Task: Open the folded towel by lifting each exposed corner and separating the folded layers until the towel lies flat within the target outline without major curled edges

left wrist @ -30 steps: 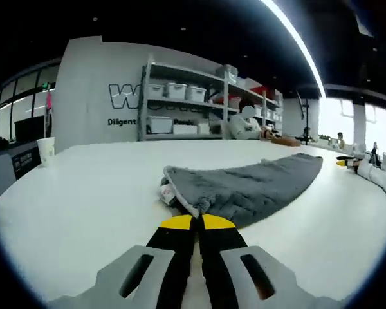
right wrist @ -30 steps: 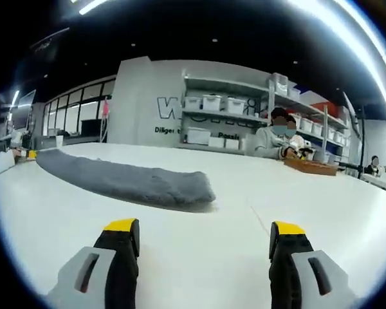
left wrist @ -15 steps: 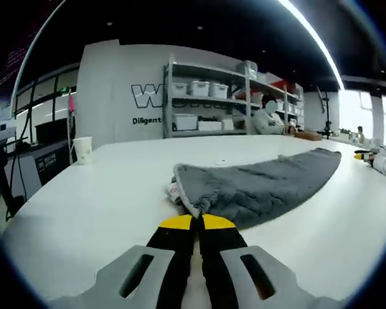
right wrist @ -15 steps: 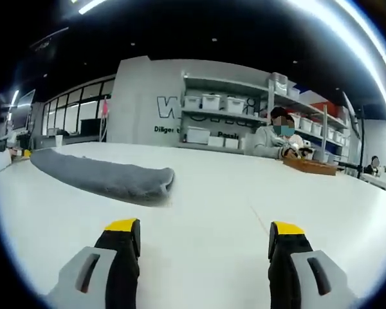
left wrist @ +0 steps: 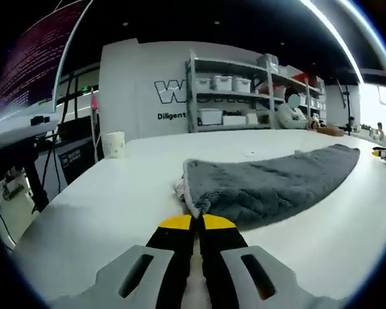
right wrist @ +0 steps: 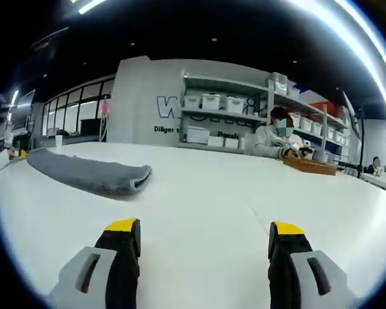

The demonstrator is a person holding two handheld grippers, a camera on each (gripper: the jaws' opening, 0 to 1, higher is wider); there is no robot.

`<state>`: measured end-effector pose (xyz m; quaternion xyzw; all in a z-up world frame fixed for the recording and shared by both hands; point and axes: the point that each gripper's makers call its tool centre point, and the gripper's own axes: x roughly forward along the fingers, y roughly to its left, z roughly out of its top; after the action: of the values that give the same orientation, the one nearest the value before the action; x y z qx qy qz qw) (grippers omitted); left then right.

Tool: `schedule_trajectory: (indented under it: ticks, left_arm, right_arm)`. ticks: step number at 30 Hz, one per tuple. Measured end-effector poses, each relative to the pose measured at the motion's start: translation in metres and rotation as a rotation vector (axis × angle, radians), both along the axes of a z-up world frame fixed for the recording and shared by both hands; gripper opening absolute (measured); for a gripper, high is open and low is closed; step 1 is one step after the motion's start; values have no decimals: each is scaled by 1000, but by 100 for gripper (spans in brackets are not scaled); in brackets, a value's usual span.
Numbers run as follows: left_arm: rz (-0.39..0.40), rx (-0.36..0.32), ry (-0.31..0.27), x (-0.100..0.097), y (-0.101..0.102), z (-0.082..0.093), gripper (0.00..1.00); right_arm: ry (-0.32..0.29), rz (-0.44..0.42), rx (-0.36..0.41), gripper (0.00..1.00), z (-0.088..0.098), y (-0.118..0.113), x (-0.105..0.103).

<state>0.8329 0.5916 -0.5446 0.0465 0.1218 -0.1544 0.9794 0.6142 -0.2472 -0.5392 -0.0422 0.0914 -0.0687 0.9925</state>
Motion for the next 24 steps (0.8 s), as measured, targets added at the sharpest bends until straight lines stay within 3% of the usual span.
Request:
schedule_trajectory:
  ticks: [7, 13, 20, 24]
  left_arm:
    - [-10, 60, -9, -7, 2, 3, 5]
    - [-30, 43, -47, -20, 2, 12, 12]
    - [-76, 63, -100, -42, -10, 22, 34]
    - [-99, 14, -140, -49, -13, 31, 50]
  right_arm:
    - [2, -1, -1, 81, 0, 0, 0]
    - [-2, 0, 3, 81, 0, 0, 0]
    - [-3, 5, 5, 82, 0, 1, 1]
    - [-4, 6, 6, 82, 1, 3, 1]
